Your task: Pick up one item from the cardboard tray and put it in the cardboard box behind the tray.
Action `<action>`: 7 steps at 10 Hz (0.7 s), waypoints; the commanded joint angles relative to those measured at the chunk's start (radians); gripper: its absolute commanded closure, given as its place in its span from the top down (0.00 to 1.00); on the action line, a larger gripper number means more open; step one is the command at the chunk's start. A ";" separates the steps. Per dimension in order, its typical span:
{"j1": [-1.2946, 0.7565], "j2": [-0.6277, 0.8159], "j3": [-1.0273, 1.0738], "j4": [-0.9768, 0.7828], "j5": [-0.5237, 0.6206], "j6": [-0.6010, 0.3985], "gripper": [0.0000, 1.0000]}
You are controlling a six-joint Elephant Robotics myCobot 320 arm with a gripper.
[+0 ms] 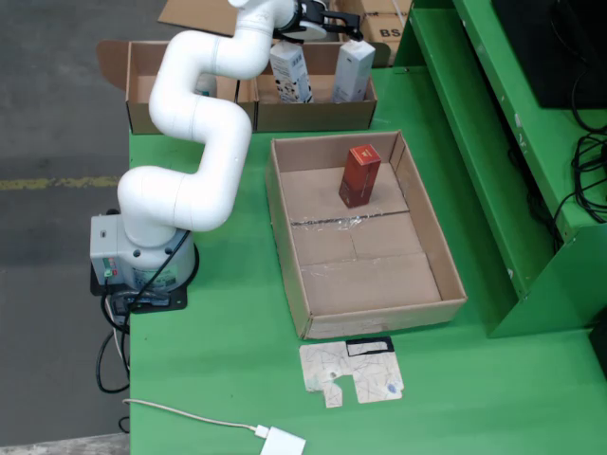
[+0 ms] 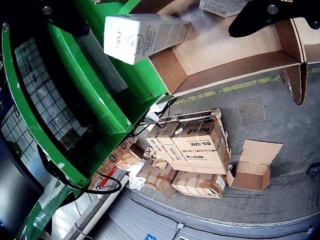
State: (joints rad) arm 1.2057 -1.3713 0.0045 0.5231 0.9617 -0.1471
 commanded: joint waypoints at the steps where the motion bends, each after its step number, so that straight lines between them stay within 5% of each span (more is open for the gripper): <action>1: -0.009 0.009 -0.005 -0.011 -0.009 -0.001 1.00; 7: -0.009 0.009 -0.005 -0.011 -0.009 0.020 1.00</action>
State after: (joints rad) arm 1.2057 -1.3713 0.0014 0.5231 0.9617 -0.1180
